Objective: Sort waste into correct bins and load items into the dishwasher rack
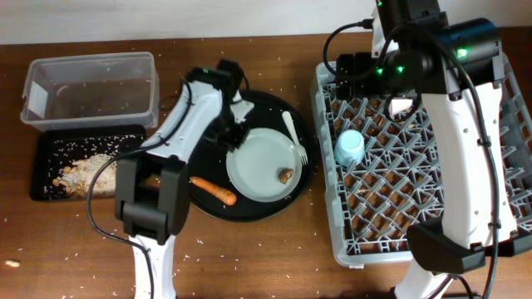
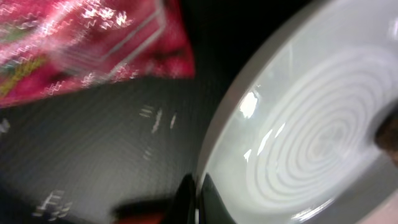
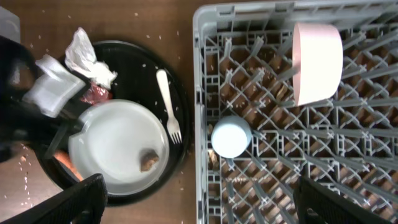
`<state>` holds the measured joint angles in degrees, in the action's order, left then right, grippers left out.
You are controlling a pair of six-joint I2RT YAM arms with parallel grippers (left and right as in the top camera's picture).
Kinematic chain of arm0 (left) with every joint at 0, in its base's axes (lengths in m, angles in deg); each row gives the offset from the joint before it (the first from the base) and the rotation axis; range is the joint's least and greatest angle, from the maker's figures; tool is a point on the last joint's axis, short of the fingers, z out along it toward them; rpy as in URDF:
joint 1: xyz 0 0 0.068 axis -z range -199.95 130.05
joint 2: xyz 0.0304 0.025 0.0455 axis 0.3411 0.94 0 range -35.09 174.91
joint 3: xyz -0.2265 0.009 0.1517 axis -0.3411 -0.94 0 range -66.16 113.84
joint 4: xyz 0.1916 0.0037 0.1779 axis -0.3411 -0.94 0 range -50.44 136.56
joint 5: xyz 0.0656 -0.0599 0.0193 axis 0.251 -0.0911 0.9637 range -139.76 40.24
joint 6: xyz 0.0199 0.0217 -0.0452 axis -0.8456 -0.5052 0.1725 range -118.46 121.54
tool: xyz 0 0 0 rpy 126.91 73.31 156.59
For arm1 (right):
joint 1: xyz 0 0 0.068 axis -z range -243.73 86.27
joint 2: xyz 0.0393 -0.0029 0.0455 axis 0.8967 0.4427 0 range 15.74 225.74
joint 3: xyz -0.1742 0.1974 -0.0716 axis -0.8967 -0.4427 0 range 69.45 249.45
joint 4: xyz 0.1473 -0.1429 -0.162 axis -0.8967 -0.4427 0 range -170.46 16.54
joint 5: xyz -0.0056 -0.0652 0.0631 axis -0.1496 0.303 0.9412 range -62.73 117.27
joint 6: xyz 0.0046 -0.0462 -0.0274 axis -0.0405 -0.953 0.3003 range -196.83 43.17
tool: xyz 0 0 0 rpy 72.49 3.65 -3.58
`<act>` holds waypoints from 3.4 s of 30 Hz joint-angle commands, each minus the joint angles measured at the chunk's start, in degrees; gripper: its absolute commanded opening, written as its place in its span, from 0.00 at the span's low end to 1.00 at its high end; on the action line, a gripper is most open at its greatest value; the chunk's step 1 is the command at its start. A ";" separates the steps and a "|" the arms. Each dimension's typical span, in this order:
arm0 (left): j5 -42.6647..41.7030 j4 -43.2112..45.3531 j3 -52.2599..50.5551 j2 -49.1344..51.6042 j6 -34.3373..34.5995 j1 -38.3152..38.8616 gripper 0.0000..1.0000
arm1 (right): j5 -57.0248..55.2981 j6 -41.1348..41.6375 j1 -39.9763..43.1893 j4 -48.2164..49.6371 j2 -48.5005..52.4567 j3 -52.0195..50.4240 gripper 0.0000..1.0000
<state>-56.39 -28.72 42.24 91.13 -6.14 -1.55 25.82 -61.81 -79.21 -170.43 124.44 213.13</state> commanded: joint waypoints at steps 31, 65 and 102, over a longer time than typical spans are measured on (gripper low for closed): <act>19.85 -17.88 20.28 -14.56 5.60 -57.96 0.00 | -0.72 -3.80 -0.20 6.49 0.44 0.59 0.96; 79.10 16.59 -3.56 -12.44 8.52 -36.50 0.00 | -2.19 -3.85 -0.20 6.86 0.44 0.59 0.96; -24.04 17.59 -3.30 -20.79 7.50 -17.05 0.00 | 28.63 -19.28 -5.14 16.65 18.86 0.22 0.70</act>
<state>-77.70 -11.30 38.68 70.36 1.40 -18.41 55.21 -80.41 -83.98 -154.41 140.92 213.24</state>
